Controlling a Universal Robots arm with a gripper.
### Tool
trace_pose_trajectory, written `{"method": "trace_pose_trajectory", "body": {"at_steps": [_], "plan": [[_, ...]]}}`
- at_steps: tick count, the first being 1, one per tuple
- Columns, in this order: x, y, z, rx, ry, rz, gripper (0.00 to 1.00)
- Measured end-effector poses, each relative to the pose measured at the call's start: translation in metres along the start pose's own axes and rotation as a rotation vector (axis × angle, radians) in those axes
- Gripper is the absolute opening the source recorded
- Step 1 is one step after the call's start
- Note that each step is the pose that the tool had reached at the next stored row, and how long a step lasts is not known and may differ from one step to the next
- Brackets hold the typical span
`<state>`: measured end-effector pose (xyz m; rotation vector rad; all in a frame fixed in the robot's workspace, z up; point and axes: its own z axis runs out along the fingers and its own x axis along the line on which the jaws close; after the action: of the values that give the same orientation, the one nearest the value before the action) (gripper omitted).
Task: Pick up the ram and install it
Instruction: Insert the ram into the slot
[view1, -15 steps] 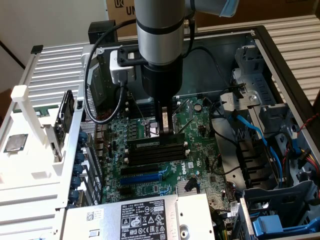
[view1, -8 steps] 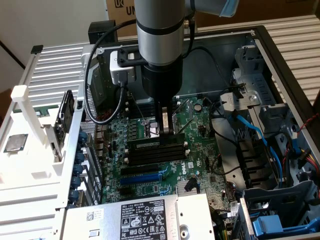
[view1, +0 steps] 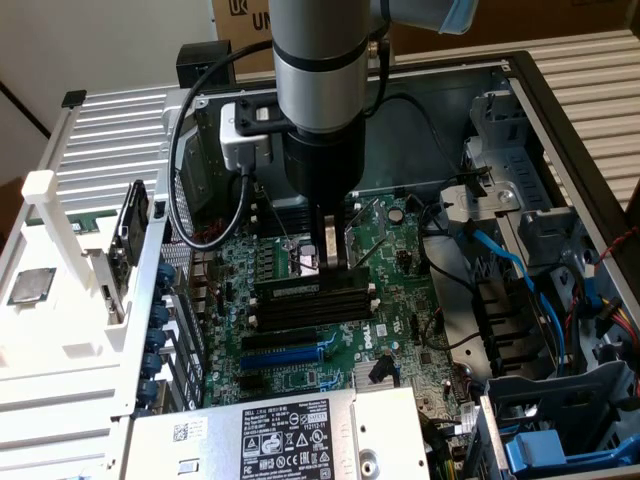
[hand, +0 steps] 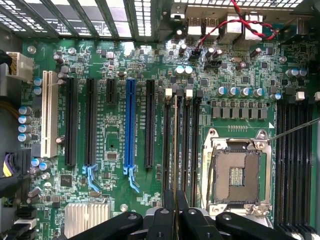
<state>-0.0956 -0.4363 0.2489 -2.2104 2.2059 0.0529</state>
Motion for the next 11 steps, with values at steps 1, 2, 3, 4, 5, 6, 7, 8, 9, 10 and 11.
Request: {"method": "trace_pose_trajectory", "body": {"at_steps": [1, 2, 3, 4, 5, 6, 7, 8, 9, 10, 11], "plan": [[0.0, 0.0, 0.0003, -0.0001, 0.0003, 0.0, 0.13], [0.0001, 0.0, 0.0007, 0.0, 0.0003, 0.0, 0.13], [0.0001, 0.0, 0.0009, -0.0001, 0.0004, 0.0, 0.13], [0.0002, 0.0, 0.0011, -0.0002, 0.0005, 0.0, 0.13], [0.0002, 0.0001, 0.0014, -0.0001, 0.0003, 0.0, 0.13], [0.0003, 0.0, 0.0015, -0.0001, 0.0004, 0.0, 0.13], [0.0003, 0.0, 0.0016, -0.0001, 0.0004, 0.0, 0.13], [0.0003, 0.0, 0.0019, 0.0, 0.0003, 0.0, 0.13], [0.0004, 0.0, 0.0021, 0.0001, 0.0002, 0.0, 0.13], [0.0005, 0.0, 0.0023, 0.0, 0.0002, 0.0, 0.13], [0.0006, 0.0, 0.0024, 0.0001, 0.0002, 0.0, 0.13]]}}
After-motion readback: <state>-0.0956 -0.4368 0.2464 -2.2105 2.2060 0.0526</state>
